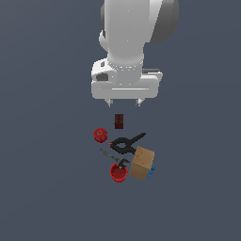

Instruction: Pick up a designated object from a clutter of objects.

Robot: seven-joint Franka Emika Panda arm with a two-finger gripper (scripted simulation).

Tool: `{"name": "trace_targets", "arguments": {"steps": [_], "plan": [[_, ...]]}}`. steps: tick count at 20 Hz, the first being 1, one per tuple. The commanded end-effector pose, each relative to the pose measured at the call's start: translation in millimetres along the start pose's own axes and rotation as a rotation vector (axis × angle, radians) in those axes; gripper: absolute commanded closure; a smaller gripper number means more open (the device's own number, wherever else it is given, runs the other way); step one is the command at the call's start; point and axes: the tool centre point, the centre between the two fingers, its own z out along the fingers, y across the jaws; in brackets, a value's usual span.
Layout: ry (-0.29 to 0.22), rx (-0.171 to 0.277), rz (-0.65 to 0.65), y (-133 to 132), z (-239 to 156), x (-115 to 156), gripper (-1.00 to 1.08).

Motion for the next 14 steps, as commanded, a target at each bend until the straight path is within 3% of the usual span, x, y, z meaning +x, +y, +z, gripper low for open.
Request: {"name": "trace_targets", "arguments": {"steps": [1,14], "plan": [[0.000,0.000,0.000,0.0,0.0,0.0,-0.92],[0.014,0.020,-0.001,3.8,2.1,8.5,-0.92]]}}
